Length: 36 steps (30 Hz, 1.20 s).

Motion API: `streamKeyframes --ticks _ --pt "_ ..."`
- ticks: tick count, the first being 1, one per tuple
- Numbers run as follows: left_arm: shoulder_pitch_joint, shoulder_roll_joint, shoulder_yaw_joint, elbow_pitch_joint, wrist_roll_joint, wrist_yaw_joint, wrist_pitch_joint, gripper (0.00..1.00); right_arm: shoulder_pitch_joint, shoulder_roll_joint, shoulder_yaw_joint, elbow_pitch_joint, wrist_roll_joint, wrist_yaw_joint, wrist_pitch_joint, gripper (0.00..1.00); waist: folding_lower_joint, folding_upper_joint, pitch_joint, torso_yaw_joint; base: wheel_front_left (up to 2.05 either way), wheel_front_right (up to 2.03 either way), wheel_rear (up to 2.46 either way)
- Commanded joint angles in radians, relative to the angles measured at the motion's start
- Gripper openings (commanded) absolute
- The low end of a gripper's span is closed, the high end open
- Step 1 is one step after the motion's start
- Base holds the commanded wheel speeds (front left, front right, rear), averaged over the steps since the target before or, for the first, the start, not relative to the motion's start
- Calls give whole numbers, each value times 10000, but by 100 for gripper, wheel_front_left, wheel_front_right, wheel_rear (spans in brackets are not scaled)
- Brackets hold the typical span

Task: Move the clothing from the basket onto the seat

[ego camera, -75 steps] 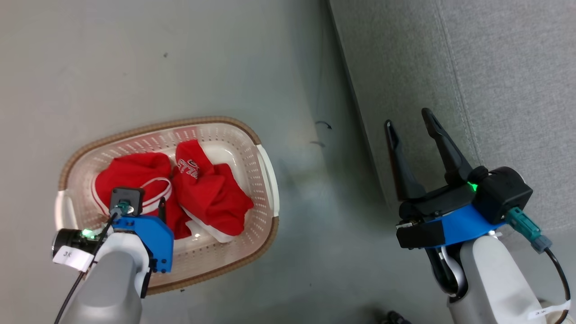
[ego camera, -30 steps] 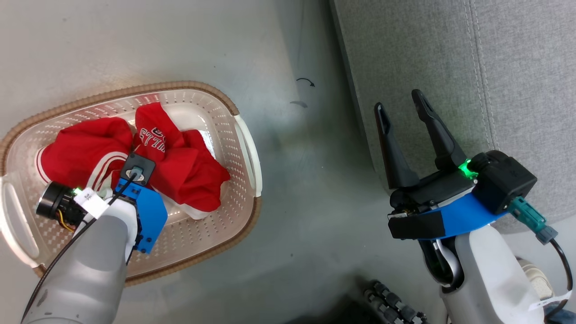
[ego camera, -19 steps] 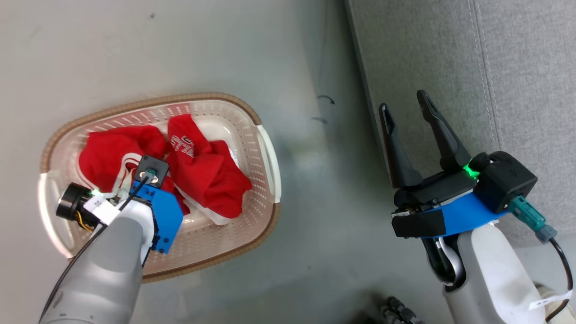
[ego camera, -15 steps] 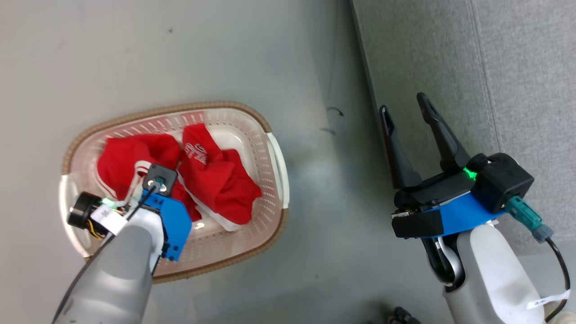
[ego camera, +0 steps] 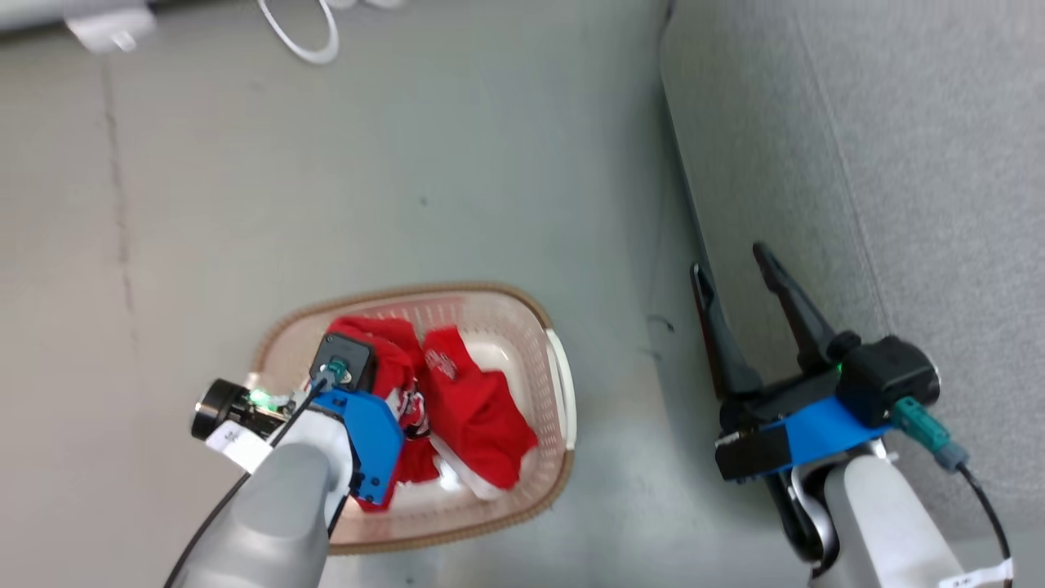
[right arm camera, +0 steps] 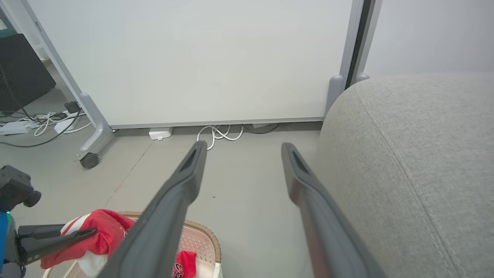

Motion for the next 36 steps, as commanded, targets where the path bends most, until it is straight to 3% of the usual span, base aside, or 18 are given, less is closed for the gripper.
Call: streamKeyframes --ticks 1,9,18,36 --pt "140 -57 -1 -58 -95 -21 -107 0 230 -38 -8 82 -52 5 -37 100 2 0 -953 438 0 0 0" --pt "558 -185 -287 -643 -657 -254 -486 0 814 -38 143 486 -93 5 -37 100 2 0 -2476 778 0 0 0" --pt "797 -181 -1261 -2959 -1969 -407 -173 0 1162 -37 131 717 -150 5 -25 100 2 0 -3497 1048 0 0 0" --pt "-388 -179 -2658 -6421 -3779 272 914 0 1418 -37 241 733 -116 5 191 100 2 0 -3983 1218 0 0 0"
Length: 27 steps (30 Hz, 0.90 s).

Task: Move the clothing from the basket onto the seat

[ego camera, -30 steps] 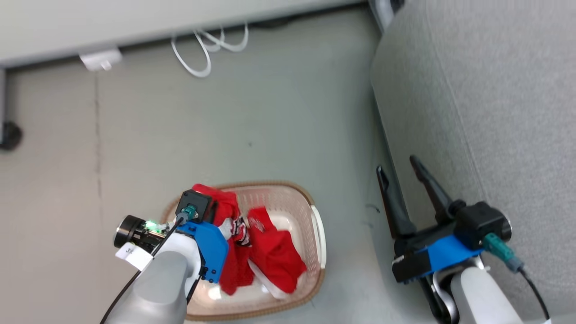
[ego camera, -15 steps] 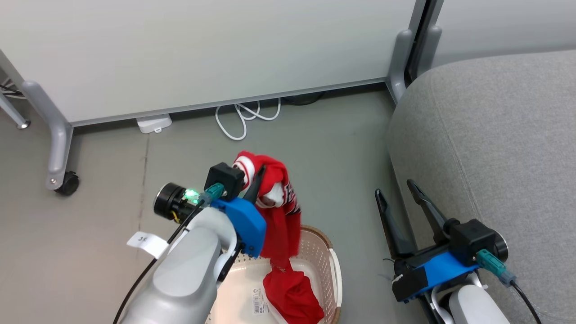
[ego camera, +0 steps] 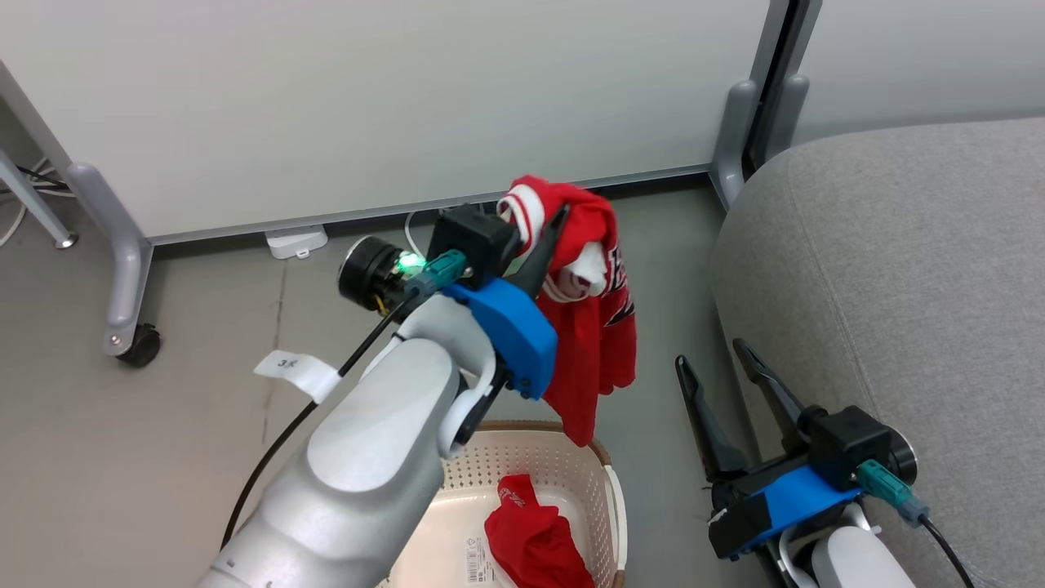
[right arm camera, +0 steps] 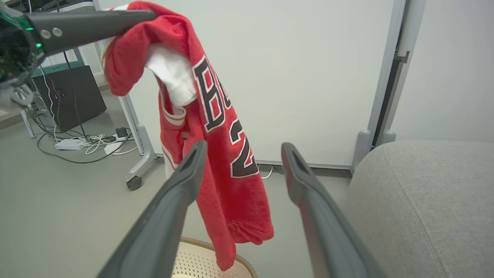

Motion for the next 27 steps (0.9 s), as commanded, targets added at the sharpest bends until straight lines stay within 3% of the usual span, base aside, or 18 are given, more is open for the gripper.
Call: streamKeyframes --ticks 1,13,27 --pt "-199 4 -173 -245 -144 142 56 0 152 -35 28 -2 -31 5 58 100 1 -1 -39 0 0 0 0" --pt "-550 5 -1386 -1166 -1512 597 518 0 138 -35 128 141 -91 5 216 100 1 -1 -299 -57 0 0 0" --pt "-850 3 -2075 -1003 -2072 895 369 0 -430 -35 335 594 -312 5 618 100 1 -1 -267 -132 0 0 0"
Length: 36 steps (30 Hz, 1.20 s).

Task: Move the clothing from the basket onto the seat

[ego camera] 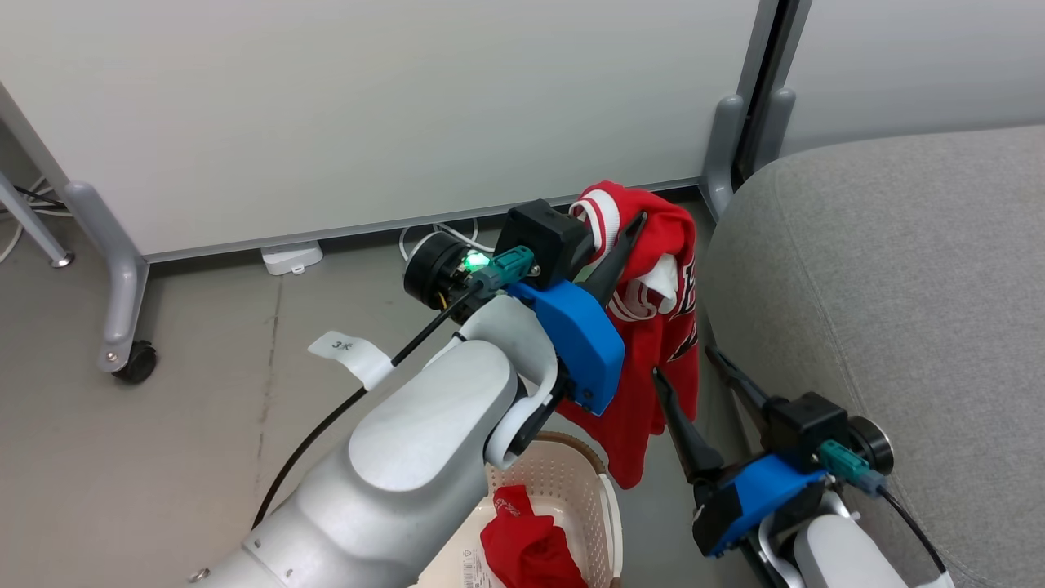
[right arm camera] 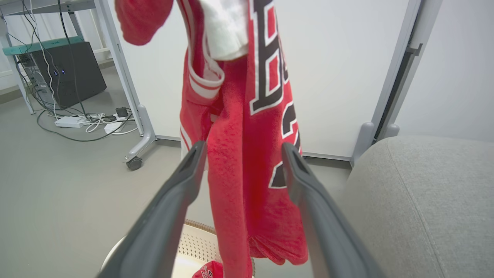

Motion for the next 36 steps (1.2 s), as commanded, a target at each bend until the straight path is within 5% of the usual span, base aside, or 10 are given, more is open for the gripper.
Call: streamKeyframes --ticks 1,25,26,27,28,36 --pt "-174 4 -23 28 -45 53 -80 0 -176 -37 23 123 -36 5 63 100 0 -1 8 5 0 0 0" --pt "-577 1 -1155 -44 -1138 233 -291 0 -3430 -34 911 4278 534 5 -132 100 0 -1 45 263 0 0 0" --pt "-593 4 -1193 -36 -1162 232 -307 0 -3507 -34 983 4398 605 5 -147 68 0 -1 34 265 0 0 0" --pt "-605 1 -1236 -22 -1189 247 -325 0 -3582 -35 1043 4526 659 5 -160 6 0 -1 19 265 0 0 0" --pt "-617 1 -1273 -8 -1227 260 -318 0 -3641 -34 1111 4615 697 5 -197 0 0 -1 3 268 0 0 0" --pt "-633 2 -1511 168 -1451 310 -403 0 -3851 -34 1375 5080 1127 5 -472 0 0 -1 -110 218 0 0 0"
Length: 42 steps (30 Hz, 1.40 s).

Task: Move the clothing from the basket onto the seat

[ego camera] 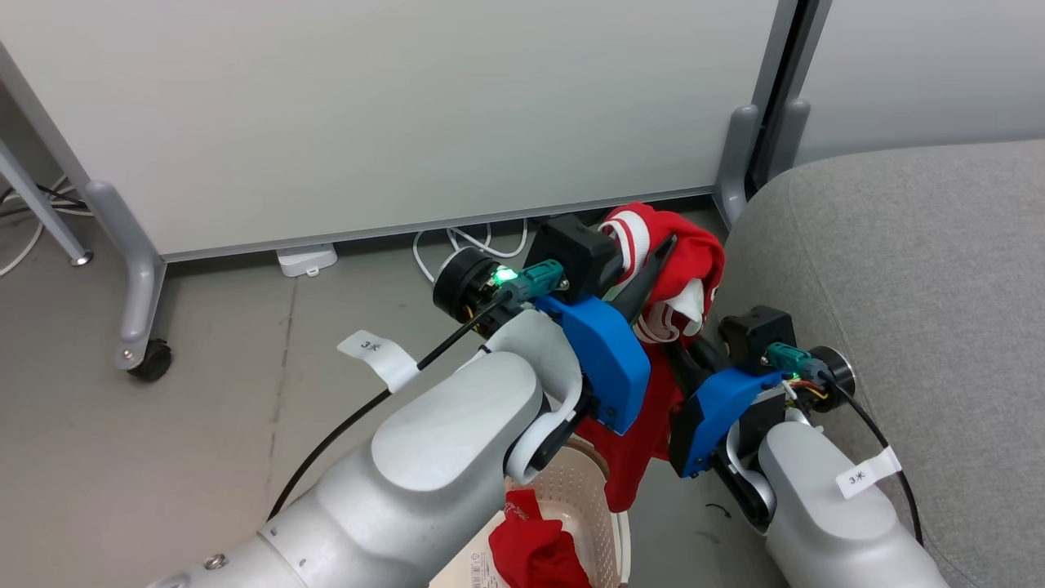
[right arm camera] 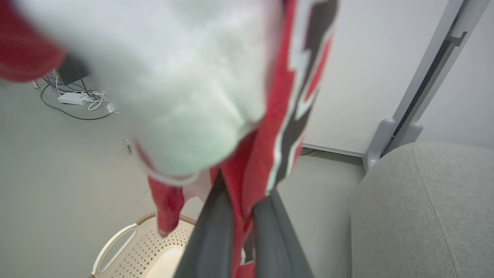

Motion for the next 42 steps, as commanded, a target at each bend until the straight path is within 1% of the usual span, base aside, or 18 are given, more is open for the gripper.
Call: streamKeyframes --ticks 1,3,4,5,6,8,9,10,11,22,25,32,38,39,42 --pt "-171 2 -28 81 -71 13 -58 0 -154 -32 44 71 52 5 -105 0 0 0 -14 -18 0 0 0" --pt "-182 0 -45 150 -91 38 -69 0 -189 -30 85 139 81 5 -150 0 0 0 -20 -33 0 0 0" --pt "-193 0 -52 184 -113 54 -92 5 -210 -30 103 174 93 5 -177 0 0 0 -19 -39 0 0 0" --pt "-200 0 -56 225 -131 71 -103 22 -234 -30 123 205 98 5 -190 0 0 0 -16 -44 0 0 0" --pt "-200 0 -63 259 -149 90 -100 34 -252 -30 139 229 105 5 -191 0 0 0 -8 -49 0 0 0" --pt "-200 0 -79 320 -167 85 -97 53 -278 -30 144 273 129 5 -227 0 0 0 5 -53 0 0 0" --pt "-203 0 -87 343 -193 93 -112 81 -293 -30 135 282 144 5 -250 0 0 0 8 -54 0 0 0" --pt "-210 0 -94 359 -222 104 -126 96 -317 -30 125 293 151 5 -265 0 0 0 12 -56 0 0 0" --pt "-214 0 -100 379 -238 111 -127 100 -341 -30 112 304 155 5 -284 0 0 0 15 -55 0 0 0" --pt "-237 67 -126 595 -279 113 -412 100 -344 -30 89 337 119 5 -394 0 0 0 23 -32 0 0 0" --pt "34 260 -83 610 -223 97 -754 100 -384 -30 43 341 71 5 -394 0 0 0 43 -23 0 0 0" --pt "865 893 -70 445 -226 -159 -1616 100 -402 -32 -522 270 -232 5 -422 0 0 0 123 73 0 0 0" --pt "1866 1429 340 48 -239 -189 -2081 100 -348 -31 -988 104 -390 5 -431 0 0 0 170 108 0 0 0" --pt "1866 1429 340 48 -239 -189 -2081 100 -348 -31 -988 104 -390 5 -431 0 0 0 170 108 0 0 0" --pt "2404 1715 770 -386 -21 -170 -2148 100 -354 -34 -1149 -32 -480 5 -435 0 0 0 183 75 0 0 0"
